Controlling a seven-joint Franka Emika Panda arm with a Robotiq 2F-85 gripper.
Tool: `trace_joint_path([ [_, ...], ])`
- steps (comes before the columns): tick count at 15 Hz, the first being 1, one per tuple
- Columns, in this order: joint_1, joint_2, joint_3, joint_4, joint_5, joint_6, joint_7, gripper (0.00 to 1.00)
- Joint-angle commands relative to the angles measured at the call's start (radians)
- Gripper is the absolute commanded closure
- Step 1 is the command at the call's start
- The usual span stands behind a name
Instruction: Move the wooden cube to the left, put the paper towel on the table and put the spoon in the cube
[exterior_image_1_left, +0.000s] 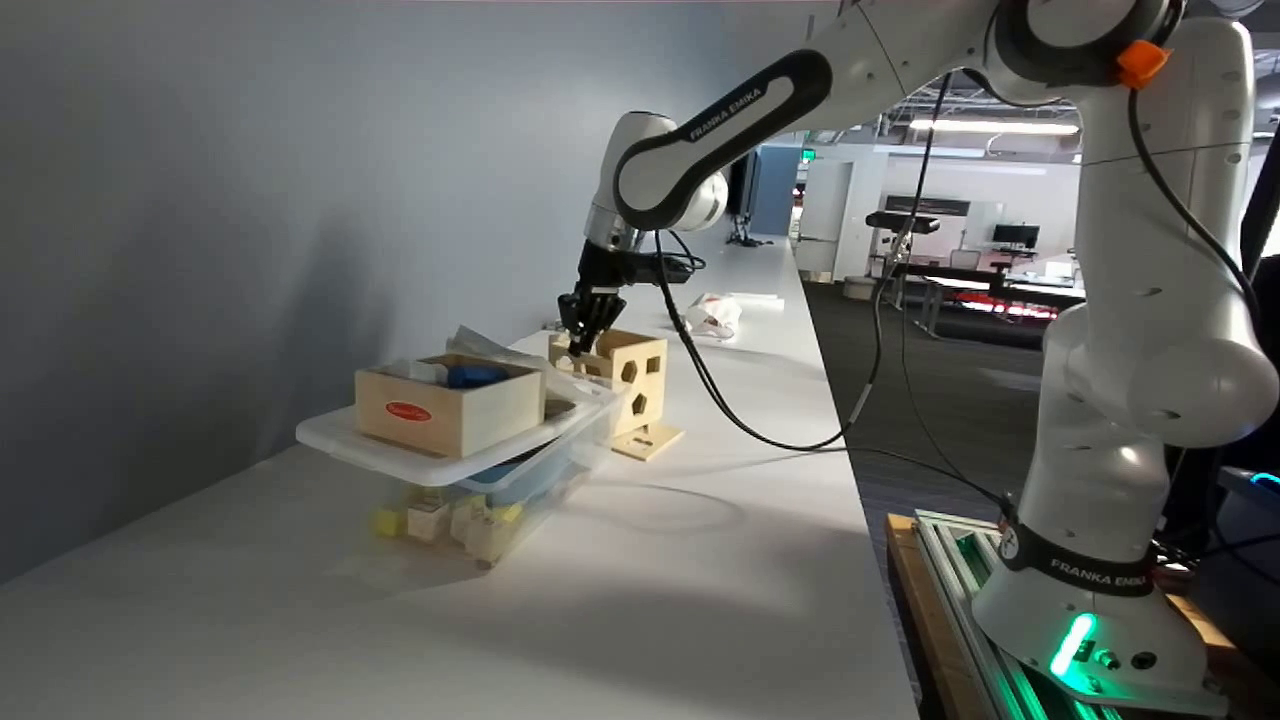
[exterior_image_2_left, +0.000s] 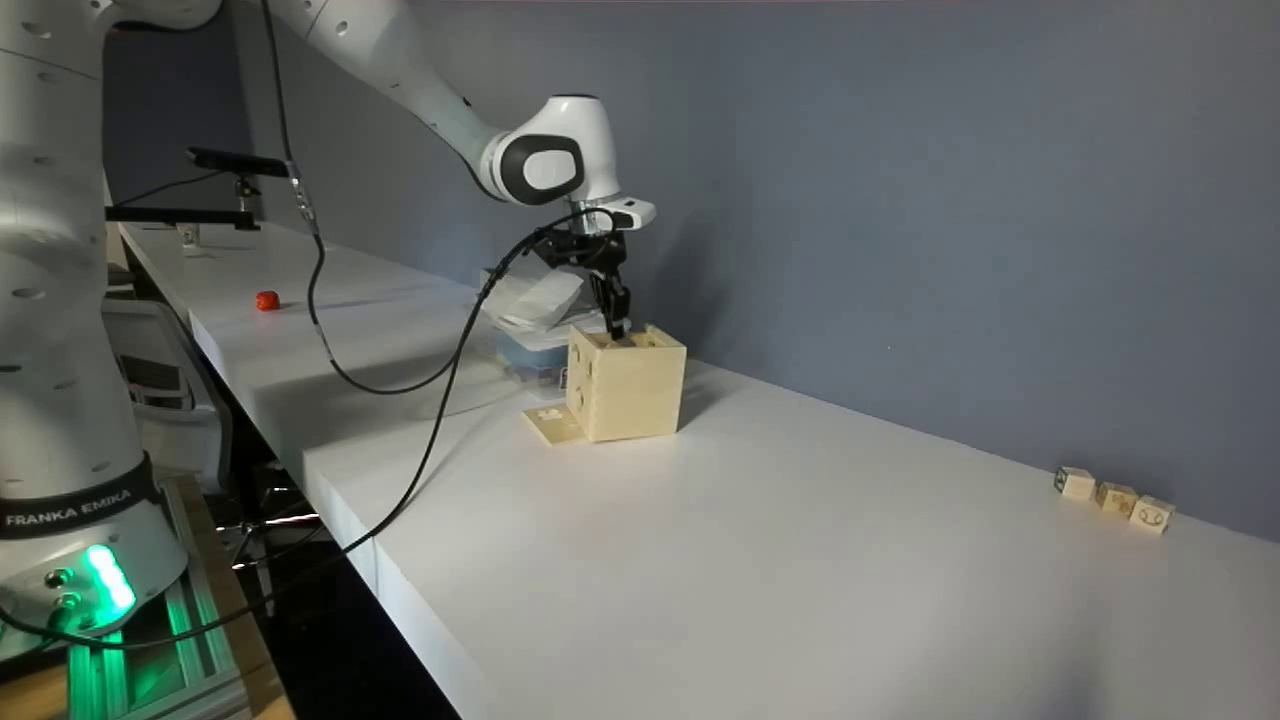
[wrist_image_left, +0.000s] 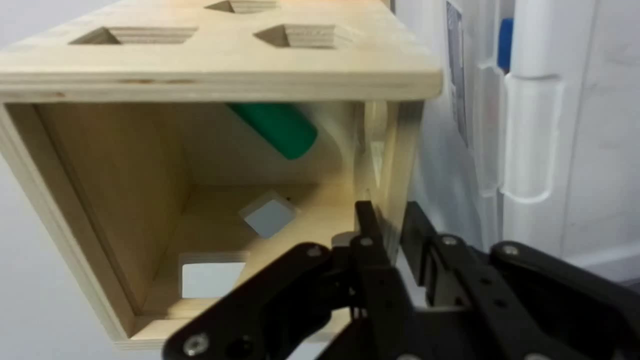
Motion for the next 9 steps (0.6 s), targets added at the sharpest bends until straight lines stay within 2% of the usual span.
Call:
trace_joint_path([
  [1,0.006,-0.013,-0.005,0.012,-0.02,-0.037,0.022,0.49],
  [5,0.007,-0.112,-0.022,-0.072,-0.081,-0.013,0.027,0.2],
  [7,0.001,-0.198,-0.019,-0.151,-0.119,0.028,-0.036,0.06],
  [9,0.007,-0.263,0.002,-0.217,-0.121,0.052,-0.146,0.0],
])
